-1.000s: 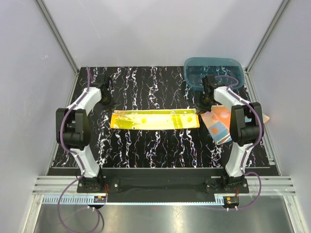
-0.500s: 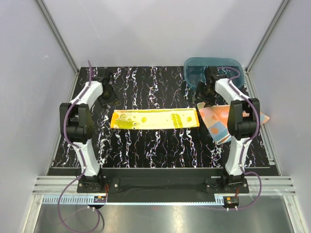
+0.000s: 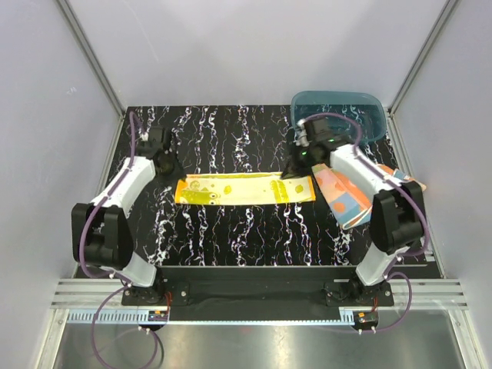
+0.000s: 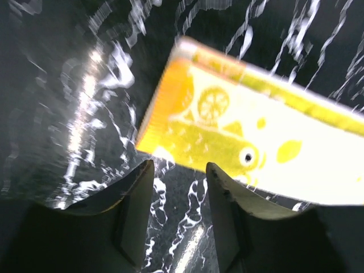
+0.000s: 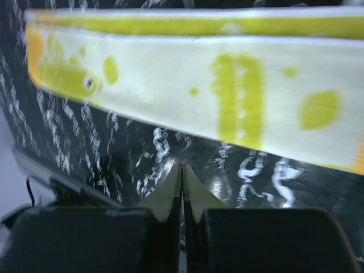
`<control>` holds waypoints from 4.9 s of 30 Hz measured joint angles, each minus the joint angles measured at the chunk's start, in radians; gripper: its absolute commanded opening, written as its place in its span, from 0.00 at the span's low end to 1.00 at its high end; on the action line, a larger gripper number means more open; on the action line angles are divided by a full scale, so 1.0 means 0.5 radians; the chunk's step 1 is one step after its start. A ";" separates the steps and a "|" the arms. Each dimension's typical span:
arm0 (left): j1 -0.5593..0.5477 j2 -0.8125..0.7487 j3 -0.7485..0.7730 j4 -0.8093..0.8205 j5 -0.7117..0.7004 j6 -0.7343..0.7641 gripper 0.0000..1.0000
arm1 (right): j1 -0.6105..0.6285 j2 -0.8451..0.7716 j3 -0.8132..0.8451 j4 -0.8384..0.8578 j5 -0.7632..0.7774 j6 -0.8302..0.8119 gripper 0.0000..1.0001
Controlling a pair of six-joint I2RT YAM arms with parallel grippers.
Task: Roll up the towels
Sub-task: Fold the towel
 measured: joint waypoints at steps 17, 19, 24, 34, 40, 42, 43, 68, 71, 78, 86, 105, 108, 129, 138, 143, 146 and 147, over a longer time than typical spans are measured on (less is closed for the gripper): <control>-0.017 0.303 -0.356 0.362 0.127 -0.091 0.37 | 0.440 0.504 0.195 0.308 -0.656 0.091 0.01; -0.011 0.330 -0.380 0.366 0.097 -0.102 0.37 | 0.512 0.635 0.313 0.320 -0.737 0.072 0.00; -0.008 0.343 -0.384 0.372 0.068 -0.129 0.37 | 0.692 0.950 0.577 0.343 -0.889 0.044 0.00; 0.019 0.351 -0.381 0.382 0.050 -0.135 0.36 | 0.696 1.275 0.653 0.419 -0.979 -0.013 0.00; 0.047 0.355 -0.378 0.385 0.044 -0.134 0.35 | 0.413 1.220 0.299 0.586 -1.195 0.001 0.00; 0.054 0.362 -0.371 0.381 0.045 -0.135 0.35 | 0.299 1.149 0.146 0.642 -1.234 -0.005 0.00; 0.059 0.366 -0.366 0.381 0.045 -0.135 0.35 | 0.248 1.112 0.072 0.655 -1.241 -0.008 0.00; 0.331 0.455 -0.246 0.317 0.041 -0.132 0.31 | -0.134 0.668 -0.777 1.049 -1.311 -0.014 0.08; 0.331 0.455 -0.246 0.320 0.050 -0.132 0.38 | -0.159 0.592 -0.796 0.959 -1.215 0.031 0.28; 0.328 0.409 -0.246 0.264 0.125 -0.050 0.66 | -0.176 0.204 -0.798 0.597 -0.845 0.037 0.51; 0.253 0.018 -0.228 0.048 0.198 0.124 0.77 | -0.179 -0.402 -0.793 0.263 -0.438 0.083 0.63; 0.014 -1.064 -0.592 0.091 0.076 0.393 0.78 | -0.182 -0.014 -0.848 0.358 0.008 0.327 0.57; 0.002 -1.056 -0.592 0.091 0.060 0.398 0.78 | -0.182 0.024 -0.826 0.422 -0.021 0.344 0.56; -0.031 -1.040 -0.592 0.090 0.014 0.408 0.78 | -0.198 0.163 -0.803 0.581 -0.157 0.339 0.07; -0.058 -1.040 -0.592 0.090 0.007 0.409 0.78 | -0.406 0.001 -0.748 0.183 0.313 0.078 0.00; -0.061 -1.041 -0.592 0.090 0.008 0.417 0.78 | -0.403 -0.114 -0.697 0.000 0.542 -0.011 0.00; -0.063 -1.044 -0.592 0.091 0.008 0.423 0.78 | -0.395 -0.194 -0.672 -0.061 0.575 -0.013 0.00; -0.063 -1.045 -0.592 0.090 0.008 0.423 0.78 | -0.385 -0.218 -0.655 -0.079 0.580 -0.013 0.00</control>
